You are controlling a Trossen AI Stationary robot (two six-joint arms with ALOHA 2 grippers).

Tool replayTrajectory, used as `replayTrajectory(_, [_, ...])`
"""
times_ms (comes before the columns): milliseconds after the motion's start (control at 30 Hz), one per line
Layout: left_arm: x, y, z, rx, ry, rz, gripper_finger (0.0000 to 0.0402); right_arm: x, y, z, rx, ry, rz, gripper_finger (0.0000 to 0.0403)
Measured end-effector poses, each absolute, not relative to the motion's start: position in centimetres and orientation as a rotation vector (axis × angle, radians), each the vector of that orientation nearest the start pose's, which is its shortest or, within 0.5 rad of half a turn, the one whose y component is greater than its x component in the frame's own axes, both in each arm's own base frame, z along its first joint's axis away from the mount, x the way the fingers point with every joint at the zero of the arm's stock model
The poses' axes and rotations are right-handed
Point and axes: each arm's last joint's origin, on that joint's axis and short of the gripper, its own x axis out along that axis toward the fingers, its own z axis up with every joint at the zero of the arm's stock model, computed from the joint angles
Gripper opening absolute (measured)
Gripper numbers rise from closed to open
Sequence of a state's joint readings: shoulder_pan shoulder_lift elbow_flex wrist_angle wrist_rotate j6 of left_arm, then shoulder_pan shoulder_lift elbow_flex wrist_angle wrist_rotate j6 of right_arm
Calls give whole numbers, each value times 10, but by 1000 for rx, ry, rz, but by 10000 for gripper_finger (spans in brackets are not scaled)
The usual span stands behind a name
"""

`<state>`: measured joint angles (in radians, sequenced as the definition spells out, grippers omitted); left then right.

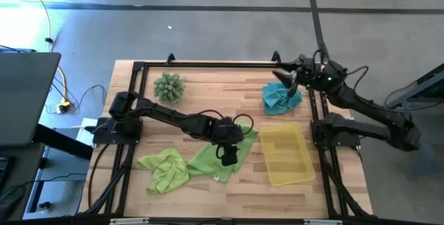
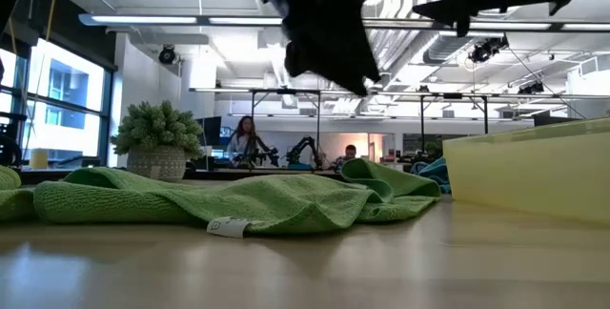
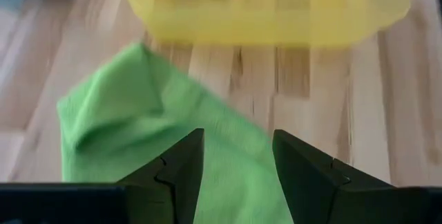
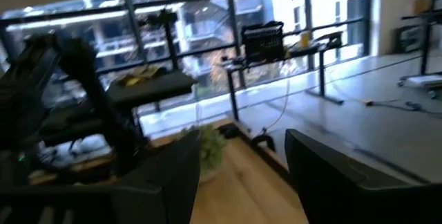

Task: Roll microfiber towels into tight, uniform cylinder then place into a basket
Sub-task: Fold the green cloth

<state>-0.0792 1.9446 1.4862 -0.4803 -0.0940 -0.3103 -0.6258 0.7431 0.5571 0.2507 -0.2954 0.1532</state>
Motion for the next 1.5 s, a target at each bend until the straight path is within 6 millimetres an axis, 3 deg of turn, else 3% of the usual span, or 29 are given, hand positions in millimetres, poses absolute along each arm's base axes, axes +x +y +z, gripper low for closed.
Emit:
replayTrajectory(467, [397,-42,147,-220,1199,251,163,212,-53,250,148,239,4,199])
replayTrajectory(767, [409,-43,120,-153,1167,289,163,233,-31,228,155,338,105,199])
replayTrajectory(1100, [414,0,118,-51,1113,460,163,232,-20,226,85,370,165,199])
replayTrajectory(1233, [411,13,117,-77,1145,464,163,230,-24,221,13,426,46,199])
replayTrajectory(1400, [404,15,134,-34,1161,442,159,226,-32,214,-126,526,-177,199])
replayTrajectory(1500, [401,12,157,-34,1109,409,151,224,-37,212,-150,559,-233,199])
